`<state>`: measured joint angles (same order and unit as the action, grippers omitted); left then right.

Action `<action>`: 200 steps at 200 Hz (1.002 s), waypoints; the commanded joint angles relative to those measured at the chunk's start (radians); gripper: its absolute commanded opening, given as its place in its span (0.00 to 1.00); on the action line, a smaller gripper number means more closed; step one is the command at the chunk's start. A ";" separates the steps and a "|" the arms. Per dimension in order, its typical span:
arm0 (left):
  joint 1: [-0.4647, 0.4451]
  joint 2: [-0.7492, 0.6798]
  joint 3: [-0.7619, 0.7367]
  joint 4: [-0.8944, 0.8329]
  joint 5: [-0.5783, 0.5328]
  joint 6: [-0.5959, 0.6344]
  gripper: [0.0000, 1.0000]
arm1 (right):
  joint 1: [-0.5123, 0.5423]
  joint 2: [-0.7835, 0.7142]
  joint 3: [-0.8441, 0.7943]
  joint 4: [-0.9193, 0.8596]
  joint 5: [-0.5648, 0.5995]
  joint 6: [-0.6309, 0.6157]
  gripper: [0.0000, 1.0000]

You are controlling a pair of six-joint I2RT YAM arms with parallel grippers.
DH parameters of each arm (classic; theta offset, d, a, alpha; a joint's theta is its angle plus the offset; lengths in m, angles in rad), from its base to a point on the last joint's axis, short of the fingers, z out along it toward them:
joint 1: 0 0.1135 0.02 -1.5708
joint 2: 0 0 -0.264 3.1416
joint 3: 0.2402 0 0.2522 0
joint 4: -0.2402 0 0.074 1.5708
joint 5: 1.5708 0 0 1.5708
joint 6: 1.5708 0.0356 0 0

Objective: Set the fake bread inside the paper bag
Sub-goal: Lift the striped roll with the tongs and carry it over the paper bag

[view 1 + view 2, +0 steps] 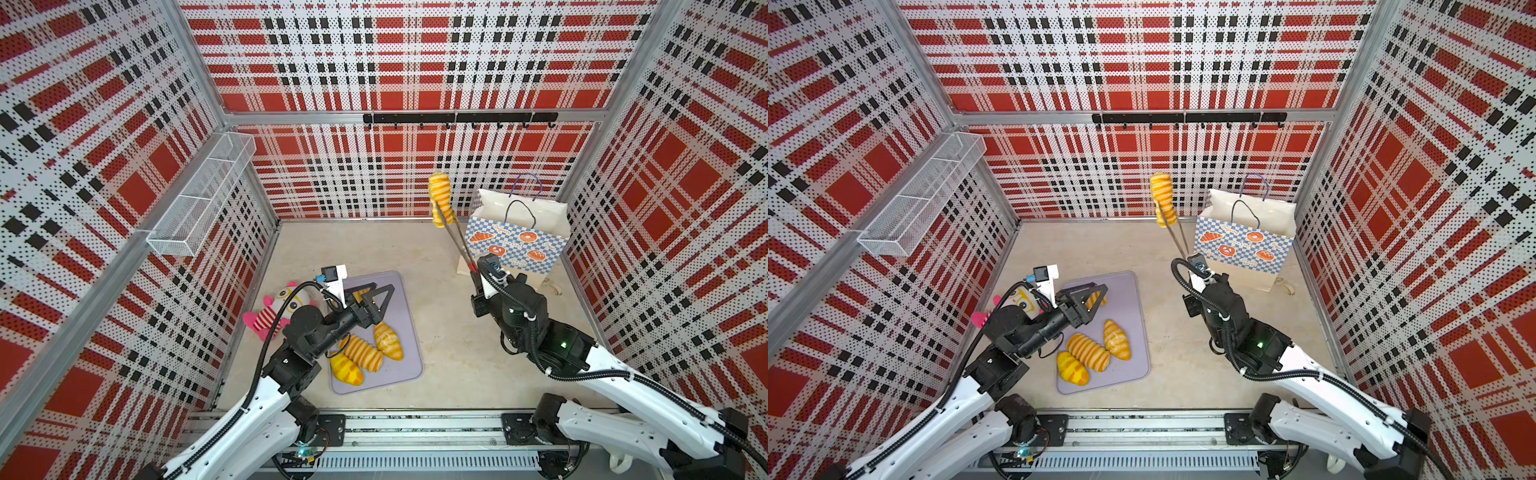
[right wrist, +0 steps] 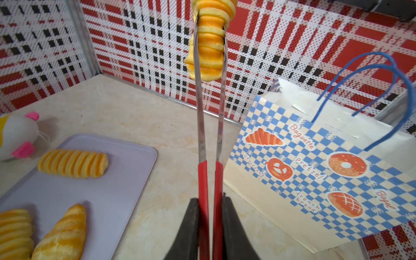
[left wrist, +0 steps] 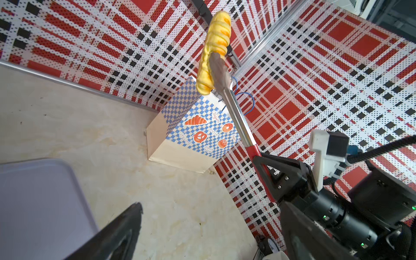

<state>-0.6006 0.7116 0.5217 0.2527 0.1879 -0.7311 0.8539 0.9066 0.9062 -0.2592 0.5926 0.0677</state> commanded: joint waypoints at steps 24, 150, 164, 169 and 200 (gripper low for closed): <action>-0.055 0.087 0.033 0.152 -0.058 0.057 0.98 | -0.076 -0.019 0.092 0.005 0.051 0.064 0.14; -0.123 0.243 0.066 0.265 -0.011 0.205 0.98 | -0.298 -0.062 0.127 0.046 0.091 0.044 0.12; -0.125 0.250 0.062 0.271 -0.002 0.216 0.98 | -0.322 -0.078 0.084 0.093 0.107 0.029 0.12; -0.126 0.250 0.059 0.273 0.000 0.221 0.98 | -0.331 -0.083 0.072 0.106 0.112 0.029 0.12; -0.133 0.238 0.028 0.297 -0.005 0.241 0.98 | -0.406 -0.090 0.026 0.141 0.111 0.051 0.12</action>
<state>-0.7238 0.9623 0.5644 0.4896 0.1680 -0.5335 0.4919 0.8352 0.9455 -0.2272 0.6777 0.1104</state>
